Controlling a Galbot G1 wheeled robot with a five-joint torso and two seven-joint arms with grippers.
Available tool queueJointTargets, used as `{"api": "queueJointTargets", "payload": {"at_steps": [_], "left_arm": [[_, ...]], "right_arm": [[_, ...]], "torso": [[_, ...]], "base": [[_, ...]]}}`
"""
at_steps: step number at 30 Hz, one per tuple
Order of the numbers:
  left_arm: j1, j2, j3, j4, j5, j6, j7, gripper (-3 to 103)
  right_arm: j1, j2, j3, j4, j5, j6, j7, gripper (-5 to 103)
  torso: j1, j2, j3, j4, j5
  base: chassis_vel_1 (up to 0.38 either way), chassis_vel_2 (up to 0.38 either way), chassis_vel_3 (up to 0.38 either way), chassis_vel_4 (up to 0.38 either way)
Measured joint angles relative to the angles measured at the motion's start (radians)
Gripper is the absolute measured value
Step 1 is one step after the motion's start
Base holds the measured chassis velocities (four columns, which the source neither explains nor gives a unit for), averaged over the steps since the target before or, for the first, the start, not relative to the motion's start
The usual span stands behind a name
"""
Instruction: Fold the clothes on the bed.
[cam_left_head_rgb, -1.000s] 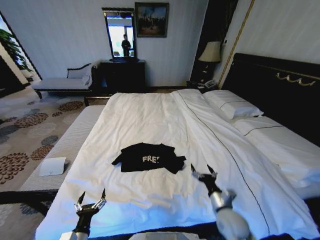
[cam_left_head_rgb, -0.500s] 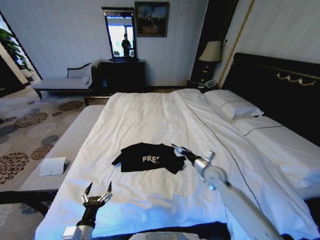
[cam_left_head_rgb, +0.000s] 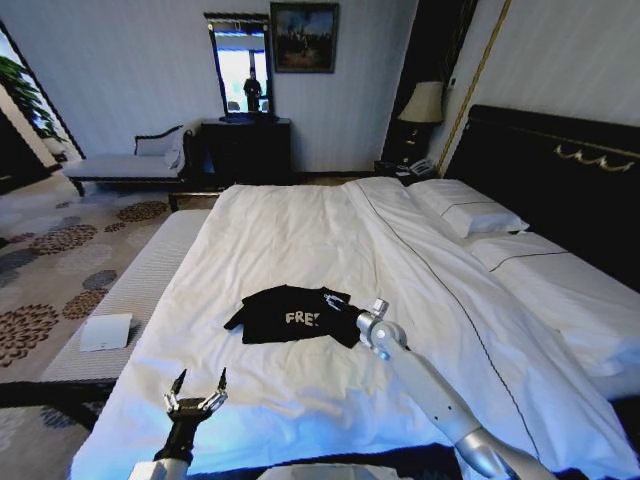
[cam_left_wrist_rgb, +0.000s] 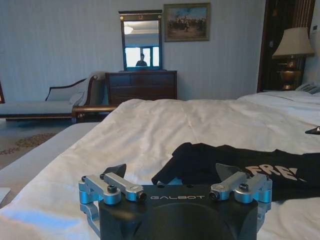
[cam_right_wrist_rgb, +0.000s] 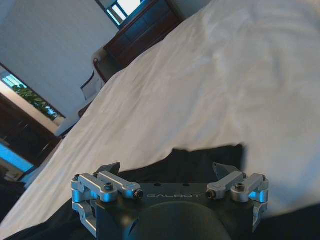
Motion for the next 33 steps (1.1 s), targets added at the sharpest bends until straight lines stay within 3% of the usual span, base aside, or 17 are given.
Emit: {"api": "queueJointTargets", "payload": {"at_steps": [13, 31, 33], "left_arm": [[0.009, -0.010, 0.009, -0.020, 0.039, 0.002, -0.004, 100], [0.025, -0.025, -0.004, -0.040, 0.048, -0.008, -0.007, 100], [0.026, -0.026, -0.002, -0.040, 0.053, -0.009, -0.008, 100]], "right_arm": [[0.110, 0.083, -0.027, -0.184, -0.053, 0.012, -0.037, 100], [0.076, 0.075, -0.017, -0.189, -0.095, 0.002, -0.057, 102], [0.073, 0.075, -0.018, -0.184, -0.096, 0.001, -0.057, 98]], "torso": [[0.000, 0.000, 0.000, 0.0004, 0.0001], [0.000, 0.000, 0.000, 0.0002, 0.0000], [0.000, 0.000, 0.000, 0.0001, 0.0001]], "base": [[0.000, 0.000, 0.000, 0.000], [0.000, 0.000, 0.000, 0.000], [0.000, 0.000, 0.000, 0.000]]}}
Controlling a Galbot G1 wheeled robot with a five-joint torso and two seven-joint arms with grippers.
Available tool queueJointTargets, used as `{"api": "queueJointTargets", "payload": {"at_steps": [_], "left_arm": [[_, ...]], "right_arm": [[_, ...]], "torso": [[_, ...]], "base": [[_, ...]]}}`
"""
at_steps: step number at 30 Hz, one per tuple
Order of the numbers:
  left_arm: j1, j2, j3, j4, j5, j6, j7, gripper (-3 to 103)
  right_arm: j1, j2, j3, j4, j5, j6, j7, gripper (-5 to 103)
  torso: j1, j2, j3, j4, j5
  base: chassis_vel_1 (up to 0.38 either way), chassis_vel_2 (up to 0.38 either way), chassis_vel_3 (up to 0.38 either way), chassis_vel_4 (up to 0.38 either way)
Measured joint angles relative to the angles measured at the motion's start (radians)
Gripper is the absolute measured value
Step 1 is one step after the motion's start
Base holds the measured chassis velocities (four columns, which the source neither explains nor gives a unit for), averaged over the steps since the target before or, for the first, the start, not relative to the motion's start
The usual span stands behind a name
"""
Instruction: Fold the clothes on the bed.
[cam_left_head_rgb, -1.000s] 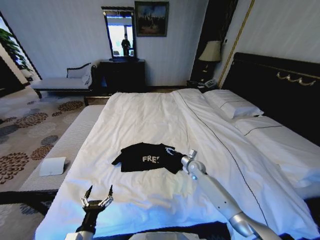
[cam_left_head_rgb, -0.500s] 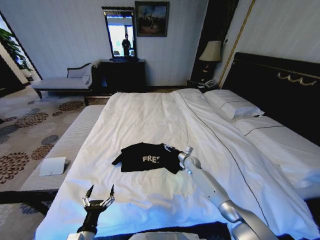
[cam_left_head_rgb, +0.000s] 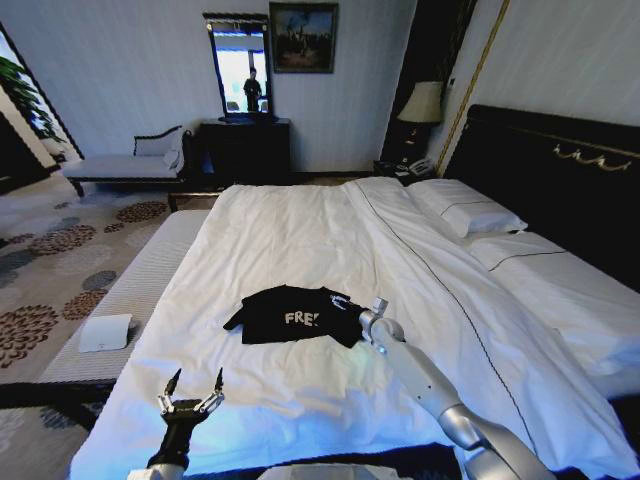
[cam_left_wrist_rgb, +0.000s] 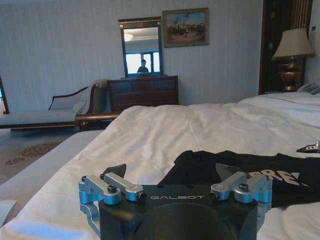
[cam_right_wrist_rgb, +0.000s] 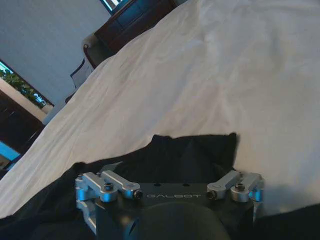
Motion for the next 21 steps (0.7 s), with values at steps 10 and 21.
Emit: {"api": "queueJointTargets", "payload": {"at_steps": [10, 21], "left_arm": [[0.004, -0.005, 0.002, -0.004, 0.005, -0.010, -0.005, 100], [-0.003, -0.003, 0.006, 0.011, -0.004, -0.011, -0.006, 100]], "right_arm": [[-0.012, -0.007, -0.005, 0.007, -0.015, -0.001, 0.004, 61], [-0.017, -0.004, -0.012, 0.002, -0.037, -0.007, 0.013, 18]], "torso": [[0.000, 0.000, 0.000, 0.0001, 0.0001], [0.000, 0.000, 0.000, 0.0001, 0.0000]], "base": [[0.000, 0.000, 0.000, 0.000], [0.000, 0.000, 0.000, 0.000]]}}
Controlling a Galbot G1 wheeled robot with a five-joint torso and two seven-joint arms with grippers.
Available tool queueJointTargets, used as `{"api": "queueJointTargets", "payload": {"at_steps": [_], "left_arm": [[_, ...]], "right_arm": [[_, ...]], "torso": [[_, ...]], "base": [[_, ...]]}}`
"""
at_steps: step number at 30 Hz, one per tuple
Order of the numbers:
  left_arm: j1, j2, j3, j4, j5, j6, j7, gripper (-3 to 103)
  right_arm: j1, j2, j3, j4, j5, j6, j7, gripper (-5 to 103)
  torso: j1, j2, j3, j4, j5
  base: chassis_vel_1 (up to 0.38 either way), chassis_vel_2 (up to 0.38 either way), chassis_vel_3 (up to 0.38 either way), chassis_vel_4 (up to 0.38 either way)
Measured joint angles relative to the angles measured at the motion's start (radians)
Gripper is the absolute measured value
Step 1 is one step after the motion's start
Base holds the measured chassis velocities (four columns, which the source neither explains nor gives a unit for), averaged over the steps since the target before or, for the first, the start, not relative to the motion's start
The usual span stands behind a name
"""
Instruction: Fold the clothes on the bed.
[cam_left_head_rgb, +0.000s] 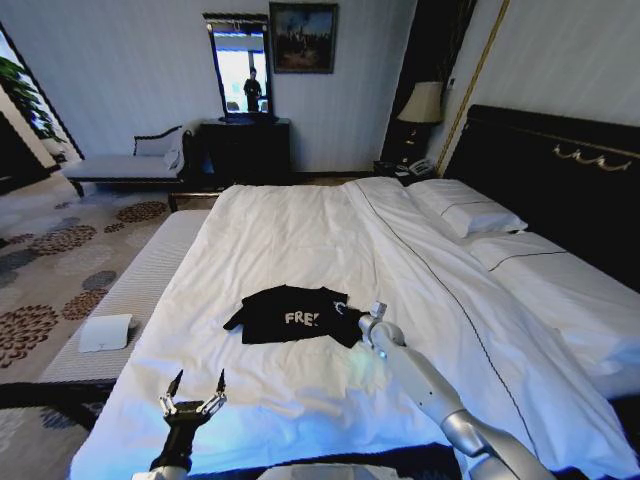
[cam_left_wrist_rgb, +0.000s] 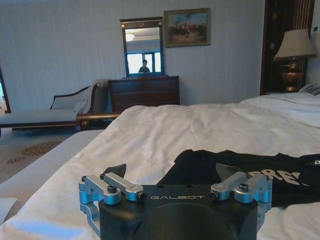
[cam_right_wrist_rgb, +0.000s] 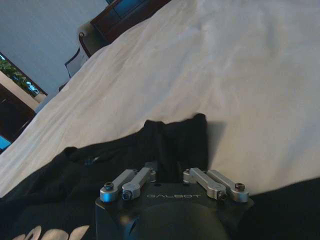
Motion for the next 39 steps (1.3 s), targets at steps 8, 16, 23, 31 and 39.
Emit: {"api": "queueJointTargets", "payload": {"at_steps": [8, 16, 23, 31, 39], "left_arm": [[-0.012, 0.006, 0.003, 0.009, -0.016, 0.000, 0.000, 100], [-0.028, 0.013, 0.016, 0.012, -0.025, 0.005, 0.000, 100], [-0.041, 0.020, 0.004, 0.004, -0.044, 0.013, -0.001, 100], [-0.085, 0.036, -0.034, -0.006, -0.096, 0.053, 0.001, 100], [-0.150, 0.108, -0.046, -0.013, -0.171, 0.121, -0.020, 100]], "right_arm": [[-0.002, -0.002, 0.003, 0.007, -0.001, -0.001, 0.009, 1], [-0.023, -0.024, 0.029, 0.065, -0.007, 0.001, 0.029, 0], [-0.074, -0.059, 0.073, 0.163, -0.016, 0.004, 0.041, 0], [-0.177, -0.137, 0.121, 0.289, -0.036, 0.004, 0.043, 0], [-0.280, -0.174, 0.106, 0.360, -0.157, 0.035, 0.010, 0]], "torso": [[0.000, 0.000, 0.000, 0.0001, 0.0000], [0.000, 0.000, 0.000, 0.0001, 0.0000], [0.000, 0.000, 0.000, 0.0001, 0.0000], [0.000, 0.000, 0.000, 0.0000, 0.0001], [0.000, 0.000, 0.000, -0.0002, -0.0001]], "base": [[0.000, 0.000, 0.000, 0.000], [0.000, 0.000, 0.000, 0.000], [0.000, 0.000, 0.000, 0.000], [0.000, 0.000, 0.000, 0.000], [0.000, 0.000, 0.000, 0.000]]}}
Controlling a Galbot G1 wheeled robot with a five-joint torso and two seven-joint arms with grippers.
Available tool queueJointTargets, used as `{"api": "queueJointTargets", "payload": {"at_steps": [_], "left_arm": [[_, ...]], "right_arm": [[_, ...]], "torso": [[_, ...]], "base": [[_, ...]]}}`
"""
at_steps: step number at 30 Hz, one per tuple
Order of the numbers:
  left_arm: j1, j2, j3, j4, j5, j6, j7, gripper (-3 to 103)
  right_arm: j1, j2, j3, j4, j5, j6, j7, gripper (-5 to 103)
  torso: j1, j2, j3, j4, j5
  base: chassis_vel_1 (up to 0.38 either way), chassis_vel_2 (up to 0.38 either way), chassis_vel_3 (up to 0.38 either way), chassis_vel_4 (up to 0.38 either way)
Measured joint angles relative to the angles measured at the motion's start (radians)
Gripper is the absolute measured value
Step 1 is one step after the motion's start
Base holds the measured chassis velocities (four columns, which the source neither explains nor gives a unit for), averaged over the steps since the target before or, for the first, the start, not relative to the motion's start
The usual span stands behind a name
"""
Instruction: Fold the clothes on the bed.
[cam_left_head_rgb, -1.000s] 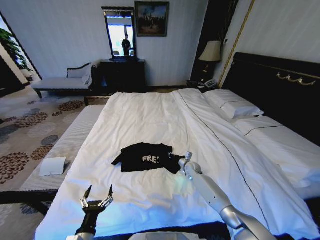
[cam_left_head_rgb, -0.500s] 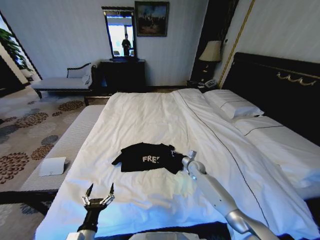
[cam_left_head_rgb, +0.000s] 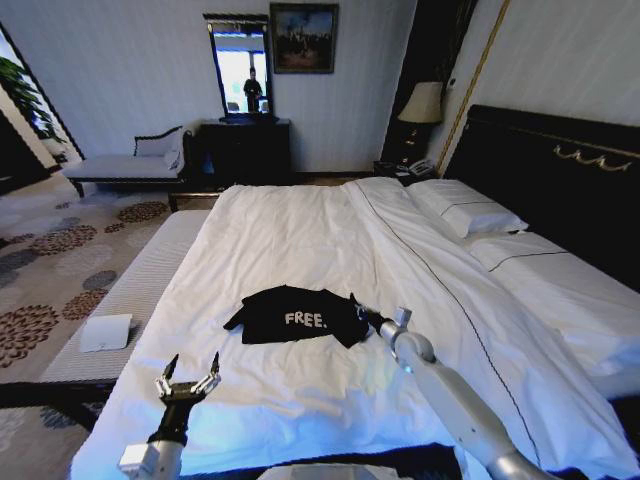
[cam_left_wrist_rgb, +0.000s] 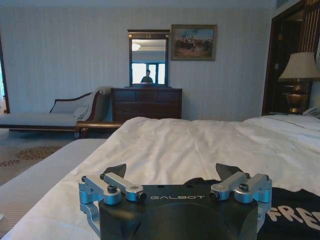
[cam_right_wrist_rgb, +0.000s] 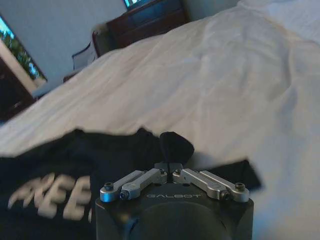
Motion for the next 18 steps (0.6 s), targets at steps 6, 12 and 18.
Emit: {"api": "queueJointTargets", "payload": {"at_steps": [6, 12, 18], "left_arm": [[-0.018, 0.019, 0.007, 0.006, -0.018, 0.024, -0.008, 100], [-0.004, 0.003, 0.008, 0.009, -0.015, 0.023, -0.008, 100], [0.002, -0.015, -0.004, 0.027, -0.019, 0.009, 0.000, 100]], "right_arm": [[-0.002, 0.016, -0.017, -0.025, -0.049, 0.015, -0.004, -2], [0.050, 0.041, -0.032, -0.056, -0.030, 0.005, 0.021, 19], [0.032, -0.031, -0.042, 0.117, -0.029, -0.088, 0.093, 41]], "torso": [[0.000, 0.000, 0.000, 0.0000, 0.0002], [0.000, 0.000, 0.000, 0.0007, 0.0002], [0.000, 0.000, 0.000, 0.0000, 0.0000]], "base": [[0.000, 0.000, 0.000, 0.000], [0.000, 0.000, 0.000, 0.000], [0.000, 0.000, 0.000, 0.000]]}}
